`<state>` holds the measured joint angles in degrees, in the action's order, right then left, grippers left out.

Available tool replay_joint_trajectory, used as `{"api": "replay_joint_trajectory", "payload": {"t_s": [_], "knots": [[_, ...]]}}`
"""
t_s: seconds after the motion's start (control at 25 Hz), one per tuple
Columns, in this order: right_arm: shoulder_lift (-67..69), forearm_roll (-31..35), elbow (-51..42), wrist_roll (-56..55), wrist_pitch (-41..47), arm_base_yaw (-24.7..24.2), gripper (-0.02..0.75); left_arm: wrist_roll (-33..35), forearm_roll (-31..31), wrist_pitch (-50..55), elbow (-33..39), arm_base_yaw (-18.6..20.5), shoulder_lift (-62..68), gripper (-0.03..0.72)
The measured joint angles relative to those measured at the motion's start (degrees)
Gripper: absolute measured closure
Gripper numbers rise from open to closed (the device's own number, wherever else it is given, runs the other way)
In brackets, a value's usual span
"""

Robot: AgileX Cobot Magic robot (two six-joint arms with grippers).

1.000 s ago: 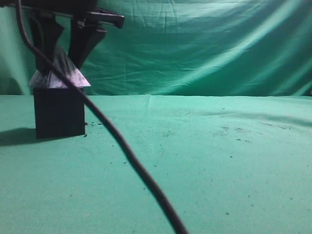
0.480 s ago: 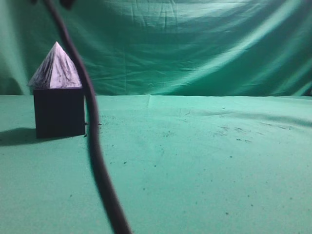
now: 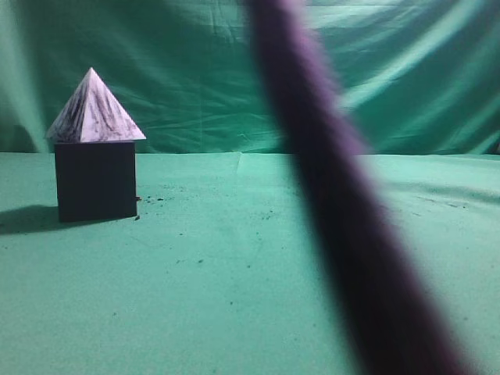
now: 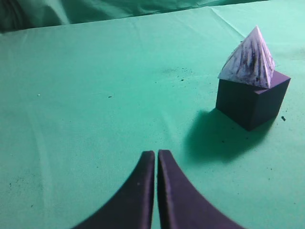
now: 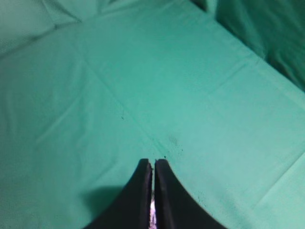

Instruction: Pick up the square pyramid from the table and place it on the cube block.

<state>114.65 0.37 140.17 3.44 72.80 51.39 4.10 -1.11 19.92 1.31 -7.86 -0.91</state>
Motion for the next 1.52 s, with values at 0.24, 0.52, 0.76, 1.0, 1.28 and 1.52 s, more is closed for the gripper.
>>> {"api": "replay_joint_trajectory", "payload": {"t_s": [0.24, 0.52, 0.76, 1.0, 1.28, 1.52], "knots": [[-9.4, -0.1, -6.7, -1.8, 0.1, 0.0, 0.738, 0.0, 0.0, 0.0, 0.0, 0.0, 0.0, 0.688], [-24.0, -3.6, -31.5, -3.7, -0.5, 0.1, 0.738, 0.0, 0.0, 0.0, 0.0, 0.0, 0.0, 0.688], [-39.0, -3.1, -53.6, -5.2, -7.9, 0.1, 0.738, 0.0, 0.0, 0.0, 0.0, 0.0, 0.0, 0.688], [-53.5, -1.5, -70.9, -6.1, -16.2, 0.1, 0.738, 0.0, 0.0, 0.0, 0.0, 0.0, 0.0, 0.688], [-67.2, 0.6, -83.7, -6.1, -20.9, 0.1, 0.738, 0.0, 0.0, 0.0, 0.0, 0.0, 0.0, 0.688], [-71.6, -2.2, -84.8, -6.0, -17.5, 0.1, 0.738, 0.0, 0.0, 0.0, 0.0, 0.0, 0.0, 0.688]]}}
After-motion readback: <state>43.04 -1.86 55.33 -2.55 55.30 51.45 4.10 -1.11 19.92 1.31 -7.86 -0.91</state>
